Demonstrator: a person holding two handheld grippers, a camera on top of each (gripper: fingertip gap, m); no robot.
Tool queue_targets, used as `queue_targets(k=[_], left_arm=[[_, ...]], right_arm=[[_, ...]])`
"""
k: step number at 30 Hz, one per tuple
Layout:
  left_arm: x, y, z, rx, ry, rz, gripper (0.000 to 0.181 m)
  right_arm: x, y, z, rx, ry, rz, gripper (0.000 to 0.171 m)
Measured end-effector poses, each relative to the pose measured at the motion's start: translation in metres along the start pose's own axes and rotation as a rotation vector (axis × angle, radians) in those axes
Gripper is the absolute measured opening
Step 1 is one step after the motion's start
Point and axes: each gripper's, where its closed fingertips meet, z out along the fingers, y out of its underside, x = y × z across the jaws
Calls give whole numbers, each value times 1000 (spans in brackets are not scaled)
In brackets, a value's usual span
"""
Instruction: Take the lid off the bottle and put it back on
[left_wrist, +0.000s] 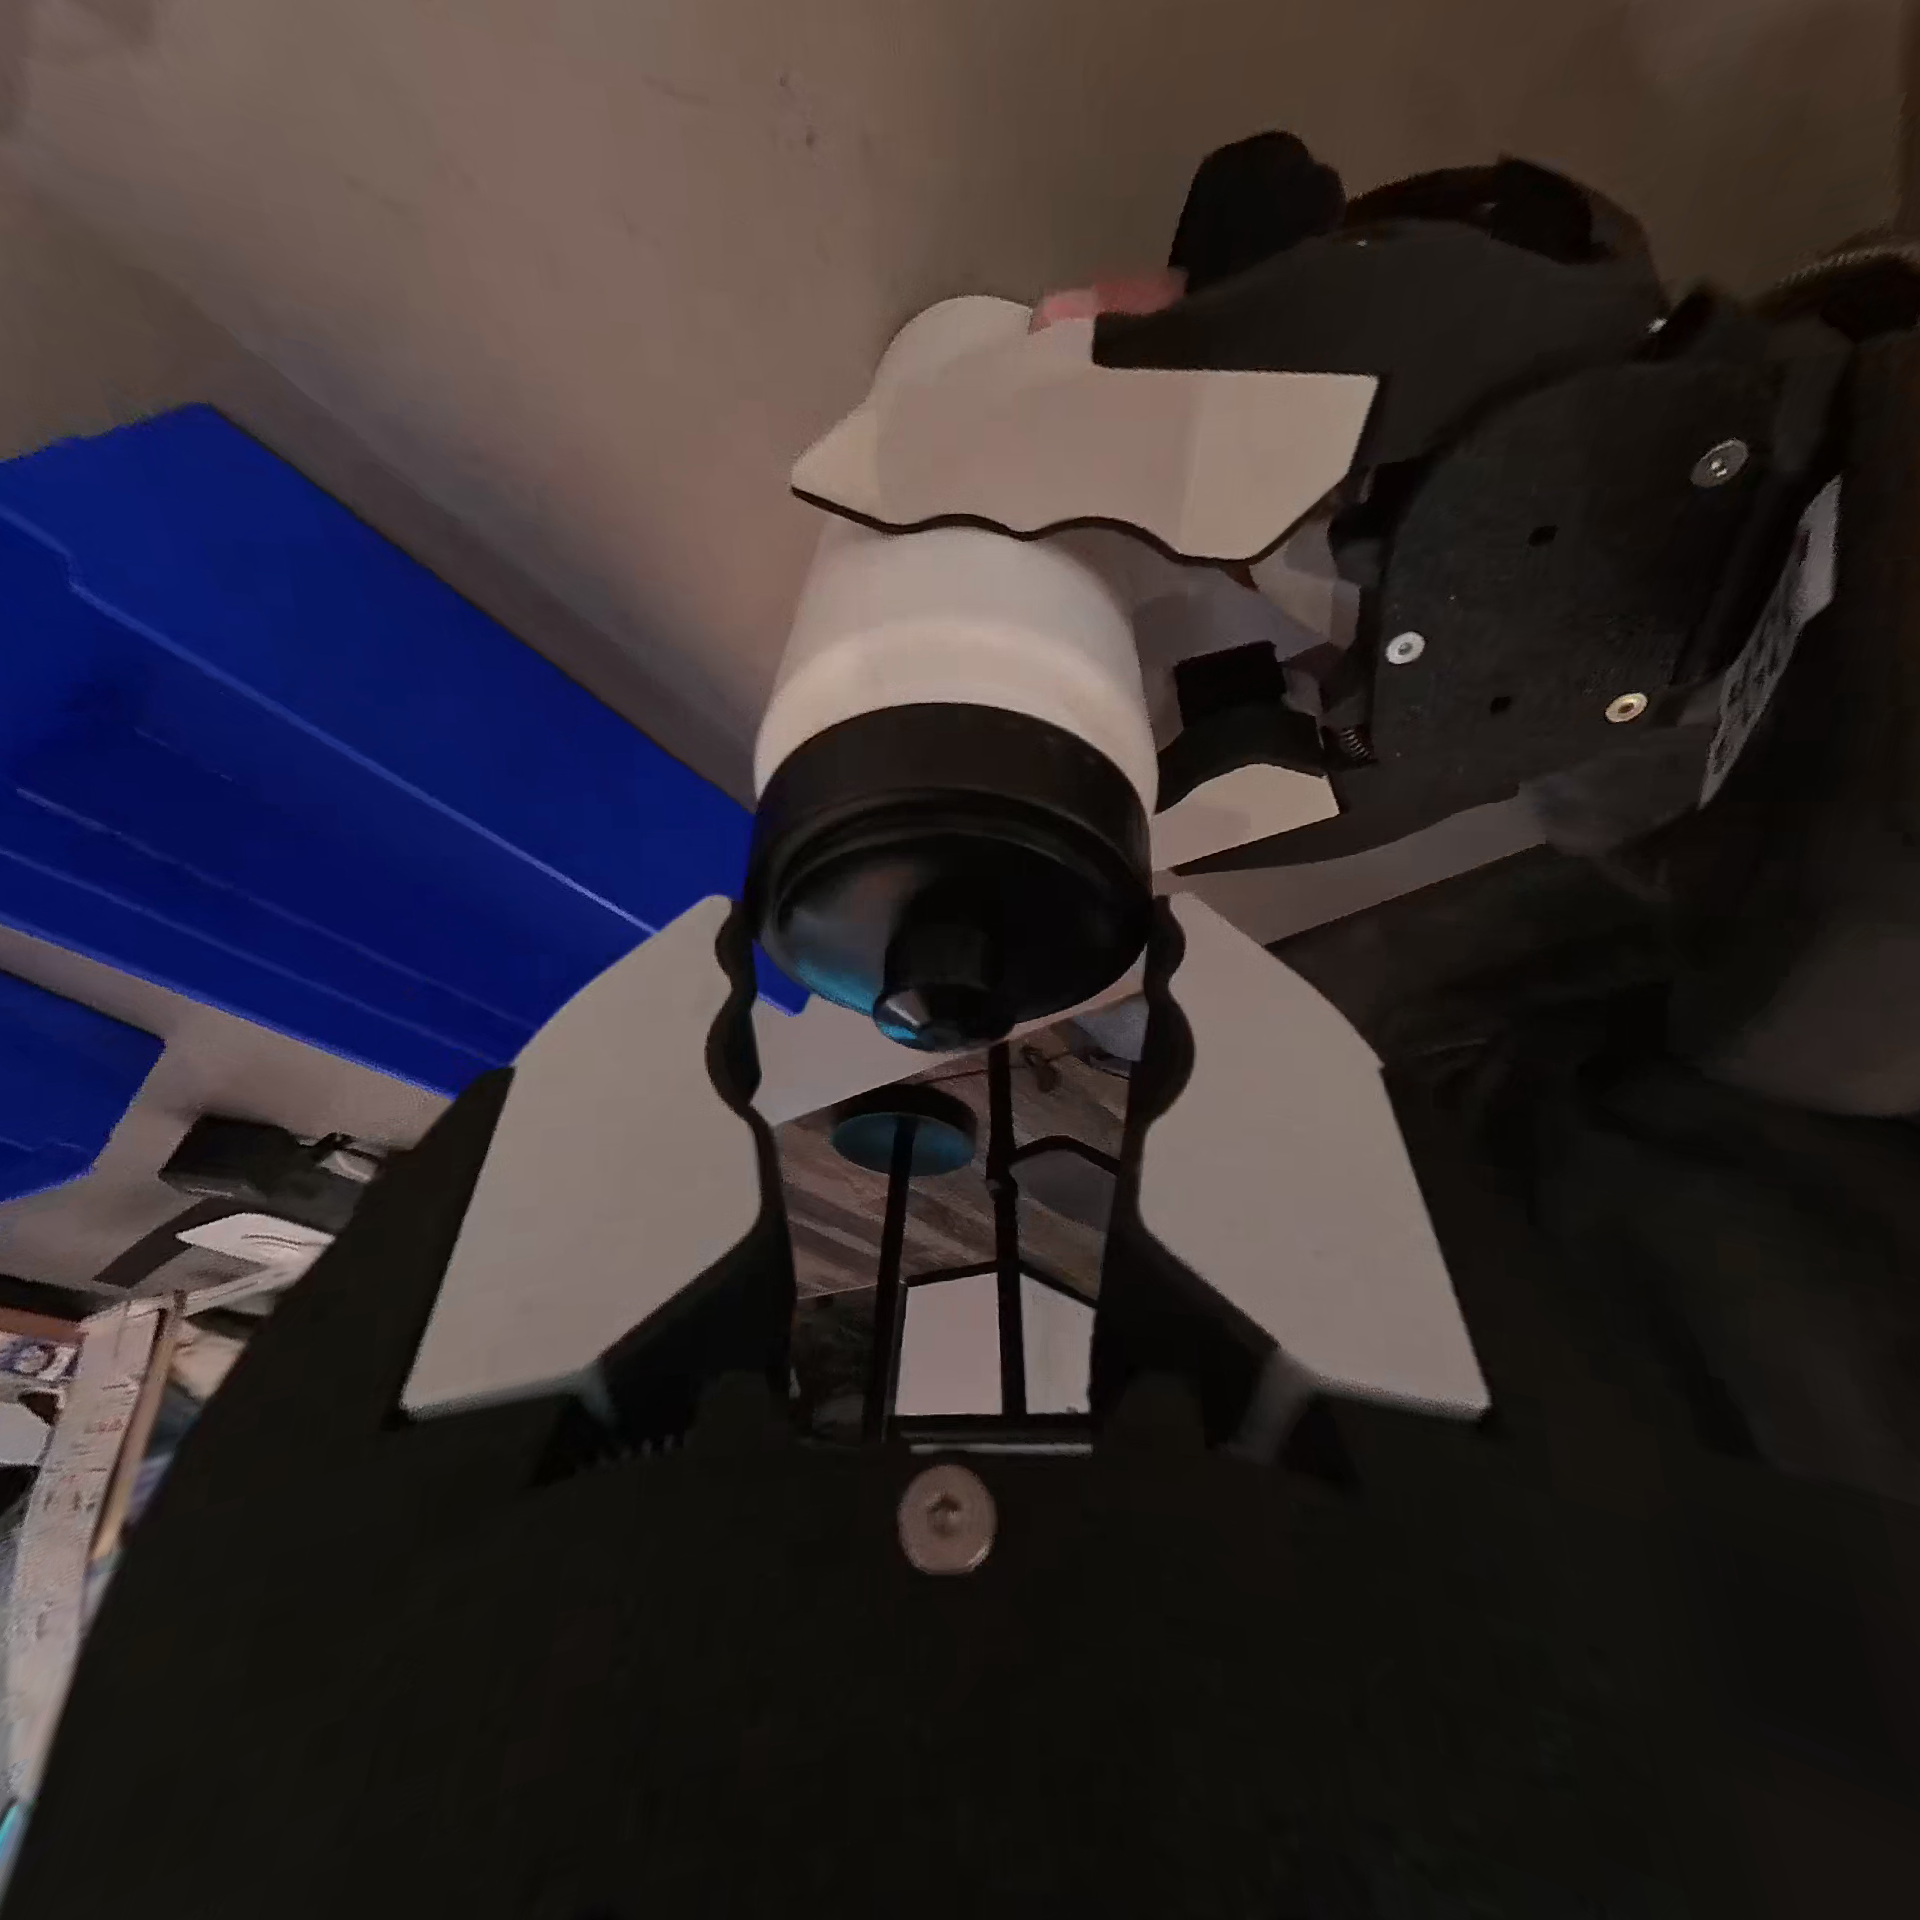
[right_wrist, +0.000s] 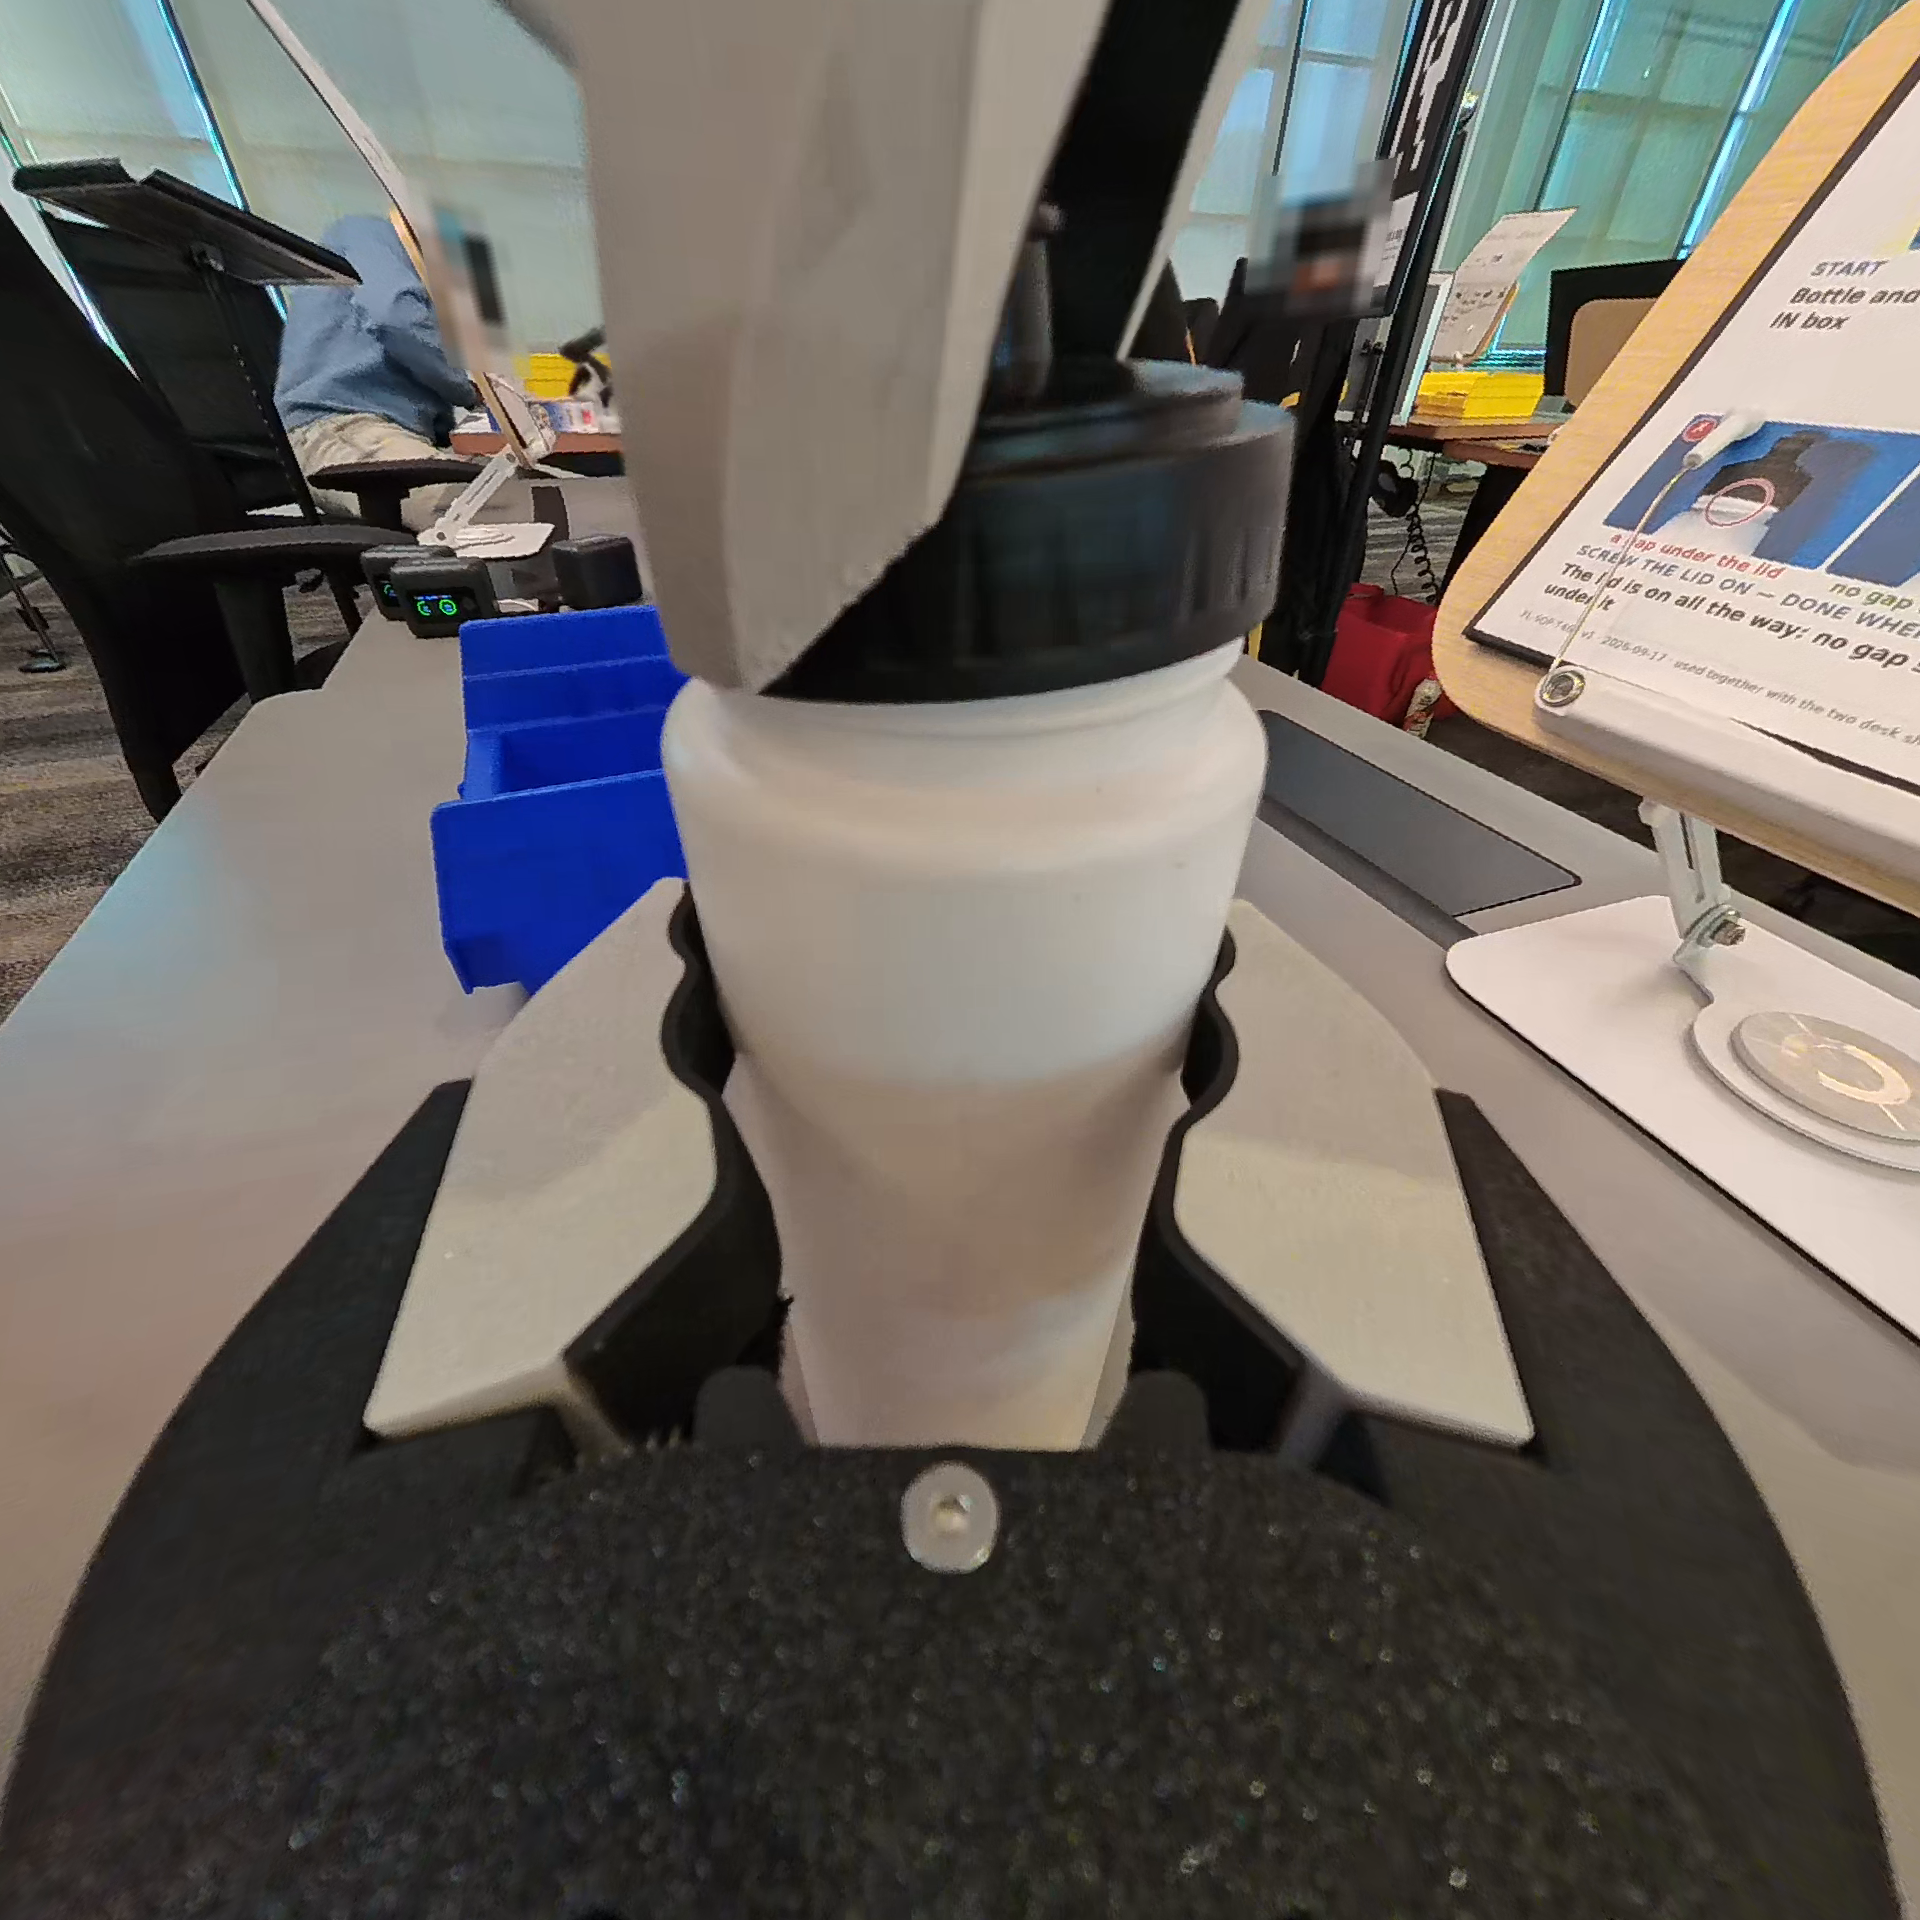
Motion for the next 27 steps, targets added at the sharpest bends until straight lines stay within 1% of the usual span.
queue_targets(k=[3, 7, 11, 13, 14, 17, 19, 22, 27], left_arm=[[-1, -1, 1, -20, 3, -64, 72], [-1, 1, 2, -102, -52, -89, 72], [-2, 6, 1, -209, -117, -19, 72], [-3, 7, -1, -230, -146, 38, 72], [-1, 4, -3, -216, -147, 58, 72], [14, -3, -10, -133, -80, 153, 72], [15, -1, -9, -130, -82, 182, 72], [5, -1, -6, -118, -114, 156, 72], [5, 6, -4, -113, -84, 129, 72]], right_arm=[[0, 0, 0, -4, 2, 1, 87], [0, 0, 0, -7, 3, -2, 87], [-1, 0, 1, -13, 8, -13, 87], [-1, 0, 1, -16, 9, -16, 87], [-2, 0, 1, -14, 8, -17, 87], [-1, 0, 1, -11, 4, -12, 87], [-2, 0, 1, -10, 2, -16, 87], [-1, 0, 1, -10, 2, -8, 87], [-1, 0, 1, -8, 0, -4, 87]])
